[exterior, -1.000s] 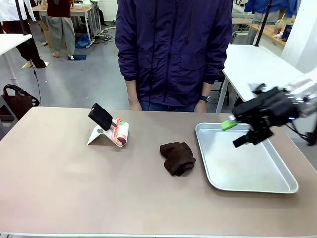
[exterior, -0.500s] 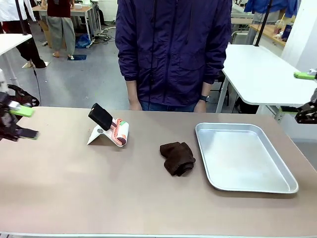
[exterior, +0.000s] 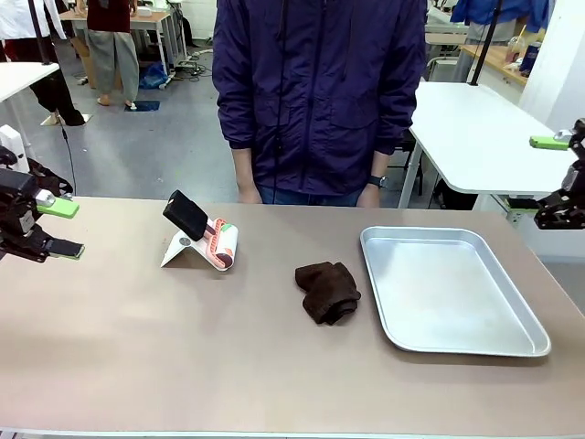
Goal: Clean the surface of the table.
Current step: Return the Lint Roller and towel to their original positions.
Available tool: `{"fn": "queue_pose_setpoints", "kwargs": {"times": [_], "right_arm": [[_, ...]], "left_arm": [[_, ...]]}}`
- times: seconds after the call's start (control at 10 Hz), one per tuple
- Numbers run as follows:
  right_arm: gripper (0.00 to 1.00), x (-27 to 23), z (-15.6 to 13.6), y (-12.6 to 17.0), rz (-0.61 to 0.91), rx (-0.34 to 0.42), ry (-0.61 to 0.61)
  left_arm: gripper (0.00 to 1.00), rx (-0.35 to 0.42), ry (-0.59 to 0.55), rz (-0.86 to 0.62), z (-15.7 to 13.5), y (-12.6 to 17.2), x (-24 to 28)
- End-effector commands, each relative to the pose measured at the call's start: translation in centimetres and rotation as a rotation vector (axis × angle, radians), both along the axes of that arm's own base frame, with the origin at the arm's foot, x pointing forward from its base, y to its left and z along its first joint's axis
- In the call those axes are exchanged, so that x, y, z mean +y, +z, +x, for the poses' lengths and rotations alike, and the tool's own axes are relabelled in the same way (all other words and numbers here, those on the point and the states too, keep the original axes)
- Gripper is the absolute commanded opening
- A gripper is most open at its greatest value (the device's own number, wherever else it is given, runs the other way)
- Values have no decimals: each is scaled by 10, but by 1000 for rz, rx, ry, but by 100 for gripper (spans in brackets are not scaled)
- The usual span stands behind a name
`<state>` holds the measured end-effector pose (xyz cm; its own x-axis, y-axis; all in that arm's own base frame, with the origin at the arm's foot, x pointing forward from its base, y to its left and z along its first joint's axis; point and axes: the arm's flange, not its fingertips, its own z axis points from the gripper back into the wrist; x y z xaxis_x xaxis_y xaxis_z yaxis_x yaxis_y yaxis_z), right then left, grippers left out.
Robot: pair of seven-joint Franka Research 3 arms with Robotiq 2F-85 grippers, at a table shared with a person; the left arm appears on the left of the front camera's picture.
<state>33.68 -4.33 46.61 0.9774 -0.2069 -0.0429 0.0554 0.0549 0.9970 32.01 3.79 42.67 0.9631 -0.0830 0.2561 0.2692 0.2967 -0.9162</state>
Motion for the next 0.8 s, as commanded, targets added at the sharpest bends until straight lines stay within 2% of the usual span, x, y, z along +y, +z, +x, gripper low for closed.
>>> {"fn": "queue_pose_setpoints", "kwargs": {"times": [0.0,0.7], "right_arm": [[100,-6,-5,3,0,7,2],[100,-6,-5,3,0,7,2]], "left_arm": [[100,-14,-17,-1,-3,3,1],[100,-14,-17,-1,-3,3,1]]}}
